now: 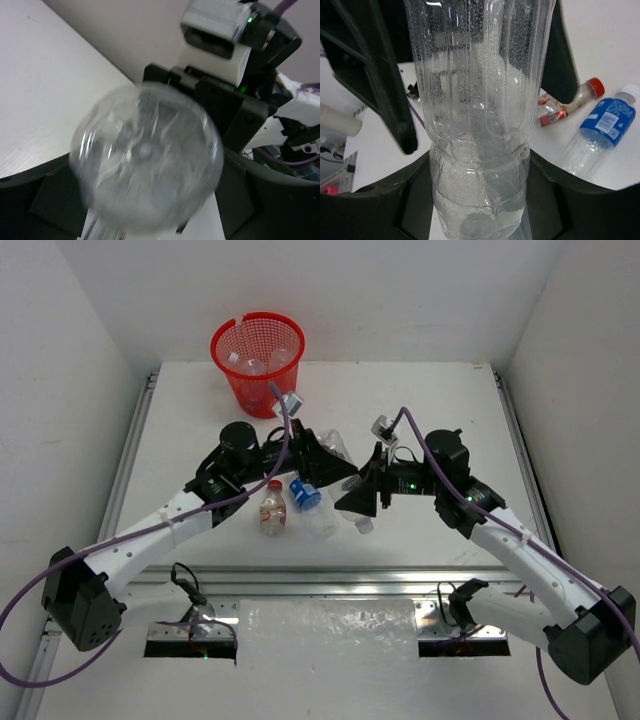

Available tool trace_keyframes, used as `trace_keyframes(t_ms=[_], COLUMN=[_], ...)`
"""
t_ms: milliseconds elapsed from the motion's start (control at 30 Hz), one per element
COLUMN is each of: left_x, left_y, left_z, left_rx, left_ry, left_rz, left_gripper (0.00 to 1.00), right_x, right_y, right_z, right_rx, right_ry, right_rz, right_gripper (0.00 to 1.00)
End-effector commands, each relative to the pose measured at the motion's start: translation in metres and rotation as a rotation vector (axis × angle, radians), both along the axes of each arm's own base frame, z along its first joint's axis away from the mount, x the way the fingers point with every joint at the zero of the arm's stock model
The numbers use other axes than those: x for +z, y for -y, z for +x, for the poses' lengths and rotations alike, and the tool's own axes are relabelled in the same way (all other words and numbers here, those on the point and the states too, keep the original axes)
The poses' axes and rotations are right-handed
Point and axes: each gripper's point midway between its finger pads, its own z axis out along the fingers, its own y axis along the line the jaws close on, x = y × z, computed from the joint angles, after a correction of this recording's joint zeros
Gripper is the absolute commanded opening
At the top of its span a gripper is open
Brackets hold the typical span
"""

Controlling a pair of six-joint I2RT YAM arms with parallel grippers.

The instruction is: Put the plastic bottles in the bin

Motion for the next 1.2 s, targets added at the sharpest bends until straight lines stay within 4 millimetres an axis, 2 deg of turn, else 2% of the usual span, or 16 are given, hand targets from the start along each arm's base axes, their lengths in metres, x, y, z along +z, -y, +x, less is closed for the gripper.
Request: trace_keyframes(t_ms=[0,33,67,100,133,167,200,233,300,467,600,633,800,900,1033,1167], left_x=[0.046,0.045,0.046,0.055,0.046,0.045,0.066,0.045,0.068,0.135,0.139,0.165,0.134,0.109,0.098,0.147], left_y=[0.014,0.016,0.016,0.015,0.012,0.006,-0.014,-0.032,-0.095,-0.213,-0.243,-0.253,-0.250,-0.255,-0.250,-0.253], left_z=[-0.003,-0.003,-0.002,0.002,0.009,0.023,0.057,0.073,0.127,0.217,0.297,0.306,0.388,0.418,0.442,0.422], left_rx=[-0.059,-0.064,-0.062,-0.037,0.009,0.091,0.316,0.435,0.829,1.289,1.440,1.459,1.333,1.318,1.317,1.324], left_ry=[0.114,0.112,0.115,0.130,0.086,0.085,0.092,0.020,0.024,0.078,0.180,0.233,0.321,0.298,0.310,0.391], left_rz=[-0.076,-0.074,-0.072,-0.075,-0.026,0.015,0.027,0.133,0.204,0.150,0.269,0.233,0.241,0.199,0.154,0.084], left_gripper=[0.63,0.24,0.10,0.00,0.00,0.00,0.00,0.00,0.00,0.00,0.00,0.00,0.00,0.19,0.99,1.00], right_x=[0.018,0.019,0.012,0.009,0.005,0.000,-0.016,-0.030,-0.054,-0.086,-0.099,-0.101,-0.106,-0.101,-0.105,-0.123], right_y=[0.001,0.003,0.006,0.010,0.022,0.033,0.063,0.087,0.141,0.140,0.135,0.134,0.150,0.155,0.148,0.121], right_z=[-0.010,-0.008,-0.004,0.003,0.010,0.022,0.053,0.057,0.060,0.033,0.018,0.015,0.007,0.004,0.000,0.000], right_rx=[0.057,0.045,0.007,-0.046,-0.139,-0.248,-0.503,-0.653,-0.974,-0.922,-0.868,-0.856,-0.879,-0.887,-0.843,-0.697], right_ry=[0.078,0.103,0.087,0.087,0.086,0.087,0.088,0.008,-0.092,-0.163,-0.219,-0.224,-0.178,-0.153,-0.172,-0.218], right_rz=[0.005,-0.005,-0.036,-0.059,-0.098,-0.131,-0.217,-0.267,-0.344,-0.314,-0.321,-0.315,-0.372,-0.370,-0.369,-0.385], right_gripper=[0.12,0.15,0.22,0.36,0.93,0.99,0.99,0.99,0.99,0.99,0.99,0.99,0.99,0.99,0.99,0.99])
